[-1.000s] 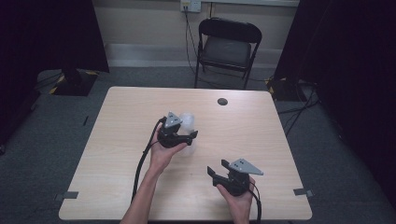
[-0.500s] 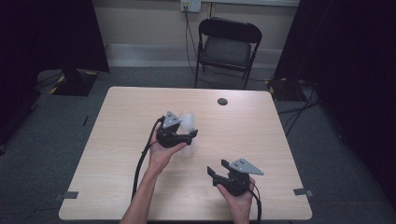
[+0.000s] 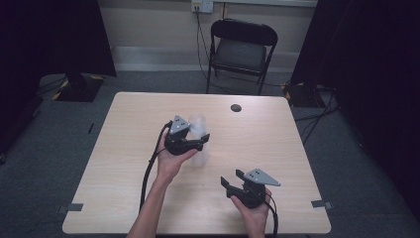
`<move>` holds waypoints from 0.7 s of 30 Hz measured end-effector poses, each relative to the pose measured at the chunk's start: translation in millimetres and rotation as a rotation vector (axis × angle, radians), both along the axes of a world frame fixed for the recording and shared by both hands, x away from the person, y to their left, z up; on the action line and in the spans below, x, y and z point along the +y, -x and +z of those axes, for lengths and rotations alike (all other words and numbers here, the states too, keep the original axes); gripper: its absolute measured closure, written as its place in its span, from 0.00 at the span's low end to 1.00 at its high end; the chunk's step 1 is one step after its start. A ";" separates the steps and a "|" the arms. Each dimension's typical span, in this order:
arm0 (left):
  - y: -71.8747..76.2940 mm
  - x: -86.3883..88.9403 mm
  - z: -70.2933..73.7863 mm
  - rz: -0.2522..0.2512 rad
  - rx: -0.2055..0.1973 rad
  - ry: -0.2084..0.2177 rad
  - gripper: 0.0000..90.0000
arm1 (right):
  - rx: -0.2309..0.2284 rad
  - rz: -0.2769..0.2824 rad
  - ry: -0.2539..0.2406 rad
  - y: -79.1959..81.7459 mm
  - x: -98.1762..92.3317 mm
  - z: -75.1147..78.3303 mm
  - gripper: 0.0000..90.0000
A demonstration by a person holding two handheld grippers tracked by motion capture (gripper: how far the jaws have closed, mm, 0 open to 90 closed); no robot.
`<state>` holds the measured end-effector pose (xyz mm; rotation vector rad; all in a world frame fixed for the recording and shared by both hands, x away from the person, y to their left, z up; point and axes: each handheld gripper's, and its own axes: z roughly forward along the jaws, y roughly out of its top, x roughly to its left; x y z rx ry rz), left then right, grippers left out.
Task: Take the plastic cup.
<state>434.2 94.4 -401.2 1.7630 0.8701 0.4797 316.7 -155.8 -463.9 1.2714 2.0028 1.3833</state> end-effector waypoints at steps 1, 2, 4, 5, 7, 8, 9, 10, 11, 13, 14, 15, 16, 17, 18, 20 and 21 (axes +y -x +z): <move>0.0 0.2 1.6 -0.003 -0.003 -0.004 0.34 | 0.002 0.000 -0.002 0.2 0.1 -0.1 0.38; 0.2 -0.1 2.3 -0.002 -0.003 0.002 0.34 | 0.003 0.002 0.000 0.0 0.3 -0.5 0.38; 0.7 0.0 4.2 -0.004 -0.010 0.002 0.34 | 0.006 0.004 -0.001 0.0 0.7 -0.8 0.38; 1.6 0.1 5.5 0.002 -0.011 0.006 0.34 | 0.007 0.004 -0.001 -0.1 0.9 -0.9 0.38; 2.4 0.2 7.4 0.008 -0.018 0.010 0.34 | 0.006 0.005 -0.004 -0.2 0.8 -0.9 0.38; 2.5 0.2 8.5 0.005 -0.022 0.010 0.35 | 0.004 0.005 -0.004 -0.3 0.7 -0.9 0.38; 3.0 0.2 9.6 0.010 -0.028 0.014 0.35 | 0.005 0.005 -0.003 -0.2 0.7 -0.8 0.38; 3.6 0.3 10.4 0.013 -0.028 0.017 0.35 | 0.005 0.005 -0.002 -0.2 0.6 -0.9 0.38; 4.1 0.5 11.7 0.012 -0.035 0.016 0.35 | 0.005 0.005 -0.003 -0.1 0.7 -0.9 0.38; 5.1 0.5 13.4 0.011 -0.036 0.023 0.35 | 0.006 0.005 -0.003 -0.2 0.8 -0.9 0.38; 5.2 0.4 13.9 0.009 -0.042 0.027 0.35 | 0.006 0.006 -0.002 -0.3 1.1 -0.9 0.38; 5.3 0.5 14.9 0.008 -0.047 0.023 0.35 | 0.007 0.007 -0.002 -0.3 1.3 -1.0 0.38; 5.6 0.6 15.9 0.008 -0.050 0.024 0.35 | 0.008 0.007 -0.002 -0.3 1.5 -1.0 0.38; 5.7 0.3 17.2 0.007 -0.054 0.025 0.35 | 0.008 0.007 -0.002 -0.2 1.5 -1.0 0.38; 5.8 0.3 18.1 0.006 -0.056 0.030 0.35 | 0.007 0.008 -0.002 -0.3 1.4 -0.9 0.38; 6.0 0.0 19.9 0.009 -0.057 0.041 0.35 | 0.004 0.009 -0.004 -0.3 1.2 -0.7 0.38; 5.9 -0.2 20.8 0.013 -0.061 0.043 0.35 | 0.003 0.010 -0.004 -0.3 1.0 -0.7 0.38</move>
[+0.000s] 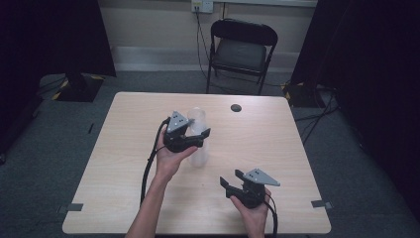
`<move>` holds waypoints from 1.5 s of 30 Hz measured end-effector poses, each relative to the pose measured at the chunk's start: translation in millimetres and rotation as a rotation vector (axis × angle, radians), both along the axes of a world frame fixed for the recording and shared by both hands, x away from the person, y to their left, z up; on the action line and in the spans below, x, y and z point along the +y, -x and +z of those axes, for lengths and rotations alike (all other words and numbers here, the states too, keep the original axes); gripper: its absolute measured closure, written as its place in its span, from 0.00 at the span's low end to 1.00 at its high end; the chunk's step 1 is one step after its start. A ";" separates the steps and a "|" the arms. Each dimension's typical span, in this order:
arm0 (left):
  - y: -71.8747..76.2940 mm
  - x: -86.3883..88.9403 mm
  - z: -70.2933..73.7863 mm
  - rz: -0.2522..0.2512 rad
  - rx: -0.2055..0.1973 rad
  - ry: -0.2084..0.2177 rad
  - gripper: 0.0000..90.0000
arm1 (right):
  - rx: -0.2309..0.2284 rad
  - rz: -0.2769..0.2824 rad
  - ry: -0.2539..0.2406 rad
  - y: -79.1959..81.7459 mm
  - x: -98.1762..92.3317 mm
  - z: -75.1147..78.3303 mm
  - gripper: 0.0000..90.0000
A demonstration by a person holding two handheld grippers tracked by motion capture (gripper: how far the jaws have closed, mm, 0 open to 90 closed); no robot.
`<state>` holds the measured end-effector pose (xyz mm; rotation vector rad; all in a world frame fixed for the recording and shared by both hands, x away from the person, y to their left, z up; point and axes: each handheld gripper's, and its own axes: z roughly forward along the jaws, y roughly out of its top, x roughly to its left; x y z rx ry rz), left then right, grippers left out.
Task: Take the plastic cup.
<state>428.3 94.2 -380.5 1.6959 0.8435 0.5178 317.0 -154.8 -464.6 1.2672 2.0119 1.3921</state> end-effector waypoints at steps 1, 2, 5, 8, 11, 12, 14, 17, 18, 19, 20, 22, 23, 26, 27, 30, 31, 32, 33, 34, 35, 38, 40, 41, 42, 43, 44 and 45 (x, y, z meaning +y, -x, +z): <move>0.1 0.0 0.8 0.000 -0.002 -0.002 0.35 | -0.002 0.001 -0.002 0.1 -0.2 0.0 0.37; 0.1 -0.2 2.1 -0.003 -0.007 -0.003 0.35 | -0.004 0.001 -0.002 0.1 -0.3 0.0 0.37; 0.4 -0.2 5.8 -0.005 -0.014 0.003 0.35 | -0.005 -0.002 -0.004 0.4 -1.2 0.5 0.37; 1.7 0.4 9.1 0.002 -0.025 0.009 0.35 | -0.007 -0.001 -0.002 0.3 -1.2 0.1 0.37; 2.6 1.8 13.3 -0.002 -0.042 0.015 0.35 | -0.004 0.001 -0.003 0.0 -0.2 0.0 0.37; 2.8 2.4 14.5 -0.006 -0.045 0.015 0.35 | -0.005 0.002 -0.002 0.0 0.0 0.0 0.37; 2.9 2.9 16.6 -0.006 -0.048 0.016 0.35 | -0.003 0.002 -0.003 0.0 0.4 0.3 0.37; 4.4 4.6 20.1 -0.003 -0.063 0.033 0.35 | -0.007 0.004 -0.001 -0.2 0.7 0.6 0.37; 5.0 4.9 21.4 -0.003 -0.073 0.030 0.35 | -0.007 0.005 -0.001 -0.2 0.8 0.6 0.37; 5.5 5.2 22.7 -0.003 -0.074 0.031 0.35 | -0.007 0.005 -0.001 -0.3 0.8 0.5 0.37; 7.0 5.6 24.6 -0.001 -0.069 0.031 0.35 | -0.007 0.005 0.000 -0.5 0.9 0.4 0.37; 11.9 6.9 30.1 -0.006 -0.095 0.037 0.34 | -0.007 0.007 0.001 -0.6 1.0 0.3 0.37; 14.1 7.3 33.1 -0.009 -0.105 0.041 0.34 | -0.008 0.007 0.001 -0.6 0.8 0.3 0.37; 17.6 8.9 40.2 -0.005 -0.129 0.053 0.34 | -0.010 0.009 -0.001 -0.6 1.0 0.7 0.37; 18.0 9.7 41.9 -0.009 -0.136 0.061 0.34 | -0.010 0.008 0.000 -0.3 1.4 1.0 0.37; 19.1 11.9 44.8 -0.003 -0.146 0.068 0.34 | -0.011 0.009 0.002 -0.2 1.9 1.1 0.37; 19.8 13.1 45.3 -0.007 -0.145 0.072 0.34 | -0.013 0.010 0.002 -0.2 1.8 1.0 0.37; 21.1 14.3 45.9 -0.010 -0.145 0.082 0.34 | -0.010 0.010 0.001 -0.3 1.6 1.1 0.37; 23.2 15.6 46.9 -0.015 -0.141 0.095 0.34 | -0.010 0.010 -0.001 -0.3 1.4 1.0 0.37; 25.4 16.9 48.2 -0.022 -0.134 0.108 0.34 | -0.009 0.009 -0.001 -0.5 1.3 1.0 0.37; 28.5 18.1 49.5 -0.030 -0.131 0.116 0.34 | -0.011 0.011 0.001 -0.8 1.2 0.8 0.37; 36.0 21.3 50.1 -0.026 -0.144 0.112 0.35 | -0.010 0.013 0.003 -0.6 2.2 0.5 0.37; 39.8 25.3 49.8 -0.031 -0.139 0.117 0.35 | -0.010 0.013 0.004 -0.4 2.5 0.6 0.37; 41.2 26.4 49.6 -0.024 -0.137 0.118 0.35 | -0.009 0.015 0.006 -0.4 2.6 0.5 0.37; 42.7 28.5 49.2 -0.020 -0.138 0.121 0.35 | -0.010 0.015 0.005 -0.4 2.9 0.4 0.37; 44.2 30.8 48.8 -0.022 -0.133 0.130 0.35 | -0.011 0.016 0.004 -0.2 3.0 0.3 0.37; 45.4 33.0 48.4 -0.022 -0.128 0.135 0.35 | -0.011 0.016 0.004 -0.1 3.2 0.3 0.37; 46.5 35.1 48.0 -0.019 -0.125 0.130 0.35 | -0.011 0.017 0.004 -0.2 3.2 0.3 0.37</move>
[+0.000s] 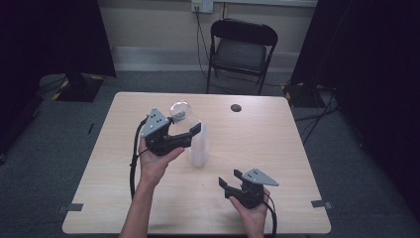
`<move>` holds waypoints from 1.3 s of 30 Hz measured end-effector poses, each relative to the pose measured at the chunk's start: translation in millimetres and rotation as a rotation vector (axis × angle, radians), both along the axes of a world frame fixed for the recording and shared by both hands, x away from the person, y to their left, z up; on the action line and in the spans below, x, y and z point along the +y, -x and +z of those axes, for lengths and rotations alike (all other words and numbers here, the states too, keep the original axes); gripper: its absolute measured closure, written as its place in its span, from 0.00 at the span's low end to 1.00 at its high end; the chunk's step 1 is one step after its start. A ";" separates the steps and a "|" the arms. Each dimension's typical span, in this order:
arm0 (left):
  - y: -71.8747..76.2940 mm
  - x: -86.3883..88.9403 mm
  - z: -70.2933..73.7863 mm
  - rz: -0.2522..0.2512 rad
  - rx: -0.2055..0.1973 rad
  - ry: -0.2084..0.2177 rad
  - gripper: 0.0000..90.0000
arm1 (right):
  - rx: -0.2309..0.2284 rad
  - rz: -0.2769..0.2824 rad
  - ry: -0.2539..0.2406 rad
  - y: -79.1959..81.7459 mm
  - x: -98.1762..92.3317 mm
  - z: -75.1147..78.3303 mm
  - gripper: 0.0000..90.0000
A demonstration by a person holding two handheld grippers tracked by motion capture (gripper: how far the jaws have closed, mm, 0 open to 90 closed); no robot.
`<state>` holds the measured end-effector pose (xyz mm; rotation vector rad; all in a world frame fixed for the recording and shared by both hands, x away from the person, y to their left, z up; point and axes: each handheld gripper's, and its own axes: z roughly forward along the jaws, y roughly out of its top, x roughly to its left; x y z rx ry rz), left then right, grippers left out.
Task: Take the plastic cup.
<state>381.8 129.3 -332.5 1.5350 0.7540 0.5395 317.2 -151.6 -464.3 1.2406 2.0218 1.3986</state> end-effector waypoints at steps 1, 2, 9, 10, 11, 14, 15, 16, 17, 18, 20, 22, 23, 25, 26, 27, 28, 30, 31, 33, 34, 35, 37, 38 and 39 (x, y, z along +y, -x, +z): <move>1.1 1.8 -0.6 0.007 0.003 -0.007 0.35 | 0.001 0.001 0.003 -0.1 0.1 0.0 0.37; 2.6 3.3 -1.4 0.014 0.008 -0.002 0.35 | 0.001 0.001 0.004 -0.2 0.3 -0.1 0.37; 14.4 18.5 -12.8 0.020 0.049 0.000 0.34 | -0.002 0.005 0.002 0.6 2.0 0.2 0.37; 15.8 20.4 -14.8 0.018 0.053 0.005 0.34 | -0.003 0.006 0.003 0.9 2.1 0.3 0.37; 17.0 21.8 -16.8 0.016 0.064 0.011 0.34 | -0.005 0.008 0.004 1.1 2.3 0.3 0.37; 18.8 24.9 -24.4 0.007 0.094 0.017 0.34 | -0.010 0.016 0.015 1.1 4.6 0.3 0.37; 19.0 25.0 -27.0 0.007 0.102 0.024 0.35 | -0.007 0.019 0.025 1.3 6.2 0.6 0.37; 19.5 25.6 -29.4 0.009 0.110 0.024 0.35 | -0.010 0.028 0.032 1.2 7.6 0.6 0.37; 19.8 26.2 -31.8 0.003 0.117 0.028 0.35 | -0.010 0.037 0.031 1.3 9.3 0.5 0.37; 20.1 26.3 -34.0 0.001 0.126 0.035 0.35 | -0.008 0.041 0.039 1.6 11.3 0.5 0.37; 20.8 26.8 -38.0 -0.004 0.141 0.032 0.35 | -0.018 0.057 0.051 2.0 14.7 0.3 0.38; 21.4 26.7 -42.0 -0.011 0.158 0.040 0.35 | -0.018 0.078 0.052 2.2 16.6 0.5 0.43; 21.7 26.3 -43.7 -0.010 0.162 0.033 0.35 | -0.018 0.090 0.047 2.3 17.5 0.6 0.43; 22.5 26.3 -47.0 -0.013 0.184 0.023 0.35 | -0.021 0.111 0.040 2.7 18.8 1.1 0.43; 22.5 26.5 -48.3 -0.018 0.190 0.025 0.35 | -0.025 0.115 0.038 3.1 19.6 1.6 0.44; 22.8 26.0 -50.2 -0.023 0.198 0.027 0.35 | -0.029 0.120 0.036 3.4 19.9 1.8 0.46; 23.0 25.5 -52.2 -0.021 0.204 0.022 0.35 | -0.031 0.122 0.031 3.6 20.3 2.0 0.46; 23.2 26.0 -56.2 -0.038 0.223 0.025 0.35 | -0.033 0.124 0.028 3.9 21.1 2.4 0.47; 23.5 25.8 -58.4 -0.045 0.233 0.036 0.35 | -0.037 0.124 0.026 4.1 21.3 2.6 0.48; 24.2 25.3 -62.7 -0.047 0.249 0.041 0.35 | -0.043 0.128 0.020 4.2 21.9 2.9 0.48; 24.7 25.2 -64.7 -0.051 0.257 0.044 0.35 | -0.044 0.130 0.018 4.3 22.0 3.1 0.48; 25.2 24.8 -66.8 -0.052 0.263 0.054 0.35 | -0.046 0.132 0.016 4.6 22.6 3.4 0.48; 26.0 24.6 -70.8 -0.064 0.285 0.072 0.35 | -0.046 0.138 0.010 5.0 23.7 3.9 0.49; 26.3 24.6 -72.2 -0.073 0.290 0.078 0.35 | -0.051 0.144 0.009 5.3 24.8 4.2 0.49; 27.0 24.2 -73.7 -0.079 0.296 0.081 0.35 | -0.051 0.145 0.010 5.7 25.5 4.6 0.49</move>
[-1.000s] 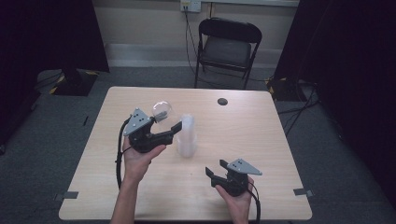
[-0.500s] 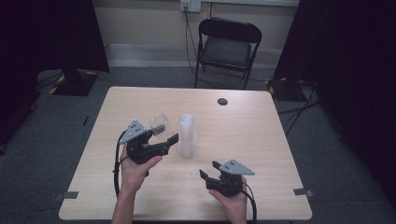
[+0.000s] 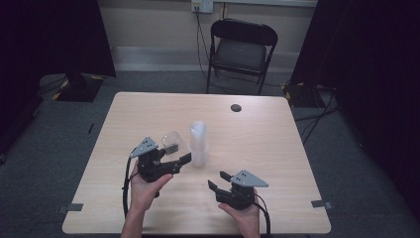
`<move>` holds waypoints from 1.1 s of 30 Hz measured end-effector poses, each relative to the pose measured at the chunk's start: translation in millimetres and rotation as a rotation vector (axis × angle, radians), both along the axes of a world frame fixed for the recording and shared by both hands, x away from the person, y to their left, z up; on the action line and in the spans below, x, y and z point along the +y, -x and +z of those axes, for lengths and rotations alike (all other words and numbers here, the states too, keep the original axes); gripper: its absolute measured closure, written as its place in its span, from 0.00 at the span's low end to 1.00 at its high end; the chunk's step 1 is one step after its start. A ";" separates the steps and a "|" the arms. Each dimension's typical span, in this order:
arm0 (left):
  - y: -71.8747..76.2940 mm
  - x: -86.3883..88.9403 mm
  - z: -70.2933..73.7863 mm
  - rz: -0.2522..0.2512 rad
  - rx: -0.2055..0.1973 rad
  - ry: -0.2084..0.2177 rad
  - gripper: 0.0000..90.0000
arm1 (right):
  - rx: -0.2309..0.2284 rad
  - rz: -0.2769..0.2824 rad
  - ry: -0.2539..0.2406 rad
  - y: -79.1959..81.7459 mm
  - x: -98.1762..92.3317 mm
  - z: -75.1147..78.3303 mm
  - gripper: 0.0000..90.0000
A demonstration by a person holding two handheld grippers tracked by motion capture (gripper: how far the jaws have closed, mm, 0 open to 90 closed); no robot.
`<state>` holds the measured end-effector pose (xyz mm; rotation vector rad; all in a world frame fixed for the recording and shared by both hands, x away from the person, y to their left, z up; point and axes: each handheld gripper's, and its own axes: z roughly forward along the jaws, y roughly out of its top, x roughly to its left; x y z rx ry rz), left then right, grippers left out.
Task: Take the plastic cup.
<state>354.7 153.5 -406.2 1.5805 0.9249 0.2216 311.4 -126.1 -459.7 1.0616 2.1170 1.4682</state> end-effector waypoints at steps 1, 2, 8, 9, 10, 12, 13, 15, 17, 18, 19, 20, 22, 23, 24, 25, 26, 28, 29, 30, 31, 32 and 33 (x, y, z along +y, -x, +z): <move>0.8 -0.5 -1.4 -0.005 0.007 0.002 0.35 | -0.002 0.005 -0.006 0.3 0.8 0.4 0.49; 1.3 -1.0 -3.1 -0.014 0.012 0.010 0.35 | -0.006 0.013 -0.008 0.8 1.7 0.9 0.49; 5.0 -3.9 -14.1 -0.051 0.063 0.080 0.34 | -0.048 0.031 -0.016 4.3 8.8 2.8 0.53; 5.3 -4.4 -15.7 -0.055 0.073 0.077 0.34 | -0.051 0.035 -0.015 4.9 10.1 2.9 0.53; 5.4 -5.7 -17.4 -0.065 0.084 0.082 0.34 | -0.056 0.043 -0.016 5.2 11.3 2.8 0.53; 6.4 -8.1 -19.9 -0.080 0.094 0.076 0.34 | -0.066 0.046 -0.014 6.2 13.0 2.9 0.54; 6.5 -8.9 -21.0 -0.090 0.097 0.071 0.35 | -0.074 0.051 -0.010 6.7 13.7 3.2 0.54; 7.1 -10.6 -22.7 -0.103 0.109 0.080 0.35 | -0.091 0.058 -0.003 7.9 14.5 3.9 0.55; 7.6 -12.2 -24.2 -0.111 0.121 0.094 0.35 | -0.124 0.061 0.023 10.4 16.1 4.8 0.56; 7.8 -12.9 -25.0 -0.119 0.129 0.100 0.35 | -0.130 0.066 0.020 10.9 16.7 5.0 0.56; 8.1 -13.8 -25.9 -0.124 0.135 0.103 0.35 | -0.135 0.072 0.016 11.3 17.0 5.2 0.58; 8.9 -14.8 -26.5 -0.126 0.144 0.105 0.35 | -0.142 0.074 0.017 11.9 17.5 5.4 0.58; 10.1 -16.9 -28.8 -0.144 0.154 0.114 0.35 | -0.156 0.075 0.023 12.8 18.0 5.8 0.59; 10.6 -17.9 -29.3 -0.147 0.158 0.111 0.35 | -0.162 0.076 0.019 13.0 17.9 6.0 0.60; 11.1 -19.6 -30.2 -0.152 0.162 0.108 0.35 | -0.167 0.077 0.017 13.4 17.8 6.2 0.60; 11.3 -20.4 -30.7 -0.159 0.163 0.107 0.35 | -0.179 0.074 0.020 14.1 17.7 6.8 0.60; 11.5 -21.4 -31.1 -0.162 0.166 0.103 0.35 | -0.182 0.073 0.019 14.4 17.6 7.0 0.61; 11.9 -23.6 -31.9 -0.168 0.170 0.099 0.35 | -0.200 0.074 0.019 15.0 17.6 7.1 0.63; 12.1 -24.8 -32.4 -0.169 0.173 0.102 0.35 | -0.207 0.077 0.023 15.0 17.6 6.9 0.64; 12.2 -25.3 -32.9 -0.175 0.176 0.103 0.35 | -0.211 0.076 0.022 15.1 17.8 6.7 0.65; 12.5 -26.4 -33.5 -0.175 0.181 0.112 0.35 | -0.218 0.079 0.022 15.0 18.3 6.4 0.65; 12.4 -27.0 -34.3 -0.181 0.180 0.110 0.35 | -0.222 0.079 0.025 15.0 18.9 6.1 0.66; 12.6 -27.7 -34.9 -0.182 0.185 0.115 0.35 | -0.228 0.079 0.022 15.1 19.5 5.9 0.66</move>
